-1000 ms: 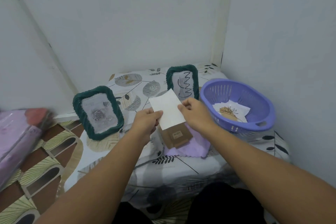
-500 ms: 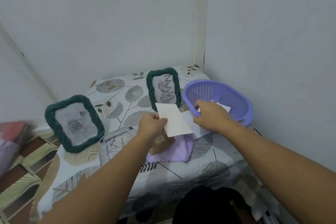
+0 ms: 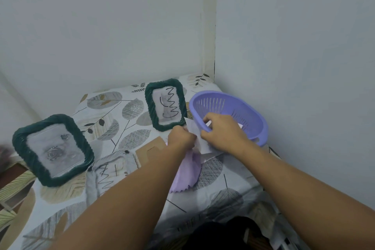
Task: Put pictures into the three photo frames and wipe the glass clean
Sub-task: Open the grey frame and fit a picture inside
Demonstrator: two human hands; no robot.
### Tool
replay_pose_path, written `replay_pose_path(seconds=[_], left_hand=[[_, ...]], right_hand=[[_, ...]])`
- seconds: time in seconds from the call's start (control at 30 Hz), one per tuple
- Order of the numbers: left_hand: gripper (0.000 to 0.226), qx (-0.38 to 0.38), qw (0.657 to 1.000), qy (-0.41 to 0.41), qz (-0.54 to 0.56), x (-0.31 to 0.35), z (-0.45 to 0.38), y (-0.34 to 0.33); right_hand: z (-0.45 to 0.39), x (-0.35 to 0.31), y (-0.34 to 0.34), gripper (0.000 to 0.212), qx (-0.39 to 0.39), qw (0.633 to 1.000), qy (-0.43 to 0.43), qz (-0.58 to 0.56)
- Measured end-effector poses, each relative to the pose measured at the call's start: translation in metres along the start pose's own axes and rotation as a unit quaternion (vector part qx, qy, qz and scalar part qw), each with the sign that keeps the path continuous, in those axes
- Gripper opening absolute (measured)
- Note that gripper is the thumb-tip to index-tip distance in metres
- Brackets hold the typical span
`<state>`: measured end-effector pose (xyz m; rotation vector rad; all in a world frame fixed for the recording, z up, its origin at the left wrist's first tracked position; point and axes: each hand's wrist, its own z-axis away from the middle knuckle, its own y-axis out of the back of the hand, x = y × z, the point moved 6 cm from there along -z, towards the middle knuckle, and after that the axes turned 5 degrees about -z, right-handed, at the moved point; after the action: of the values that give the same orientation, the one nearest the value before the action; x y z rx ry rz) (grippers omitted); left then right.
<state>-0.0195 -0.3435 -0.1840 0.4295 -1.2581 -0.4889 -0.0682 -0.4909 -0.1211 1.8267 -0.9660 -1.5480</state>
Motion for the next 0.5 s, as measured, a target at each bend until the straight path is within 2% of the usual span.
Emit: replay_pose_path(seconds=[0.3,0.43,0.5], left_hand=[[0.005,-0.013,0.994,-0.036,-0.107,0.003,0.007,-0.003],[0.021,-0.024,0.995,-0.024,-0.092,-0.009,-0.006,0.008],[0.019,-0.017,0.996,-0.026,-0.087,-0.013,-0.013,0.019]], right_hand=[[0.003,0.002,-0.021,0.045,-0.061,0.998,-0.018,0.027],[-0.002,0.008,-0.01,0.054,-0.066,0.991,-0.088,-0.07],[-0.011,0.014,-0.005,0.054,-0.054,0.987,-0.108,-0.107]])
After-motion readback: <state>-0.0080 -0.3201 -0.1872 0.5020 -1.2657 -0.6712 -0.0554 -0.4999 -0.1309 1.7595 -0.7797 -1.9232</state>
